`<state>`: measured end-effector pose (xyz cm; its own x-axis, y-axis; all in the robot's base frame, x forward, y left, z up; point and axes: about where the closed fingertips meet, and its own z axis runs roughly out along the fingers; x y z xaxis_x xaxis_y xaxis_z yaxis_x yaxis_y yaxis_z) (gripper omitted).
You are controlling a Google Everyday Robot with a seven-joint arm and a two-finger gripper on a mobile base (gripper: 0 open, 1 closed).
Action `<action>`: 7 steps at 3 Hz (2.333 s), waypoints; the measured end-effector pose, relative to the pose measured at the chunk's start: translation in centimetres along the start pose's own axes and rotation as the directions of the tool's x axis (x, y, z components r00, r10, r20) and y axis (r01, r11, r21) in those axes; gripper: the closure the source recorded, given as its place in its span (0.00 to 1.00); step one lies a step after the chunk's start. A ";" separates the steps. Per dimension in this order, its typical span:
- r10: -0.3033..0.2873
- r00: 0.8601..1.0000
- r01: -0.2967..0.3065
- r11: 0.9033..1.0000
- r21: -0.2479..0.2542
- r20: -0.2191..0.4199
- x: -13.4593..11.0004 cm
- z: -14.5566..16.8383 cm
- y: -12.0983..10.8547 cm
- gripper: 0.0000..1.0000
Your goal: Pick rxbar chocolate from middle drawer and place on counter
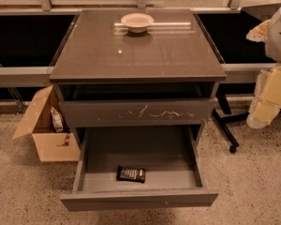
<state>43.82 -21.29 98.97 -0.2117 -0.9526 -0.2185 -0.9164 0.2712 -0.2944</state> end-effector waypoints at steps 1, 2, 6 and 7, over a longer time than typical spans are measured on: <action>0.000 1.000 0.000 1.000 -0.001 0.000 0.0 0.0 0.0 0.00; 0.010 0.999 -0.008 0.998 -0.056 0.034 -0.1 2.2 0.6 0.00; 0.218 0.874 -0.019 0.908 -0.417 0.433 -6.8 25.0 11.5 0.00; 0.218 0.875 -0.019 0.908 -0.418 0.433 -6.8 25.1 11.5 0.00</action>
Offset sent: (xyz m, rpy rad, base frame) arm 0.0067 0.0121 -0.0593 0.1170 0.1324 0.0366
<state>43.23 -8.20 73.75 -0.2376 -0.7143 -0.6583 -0.9702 0.2071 0.1254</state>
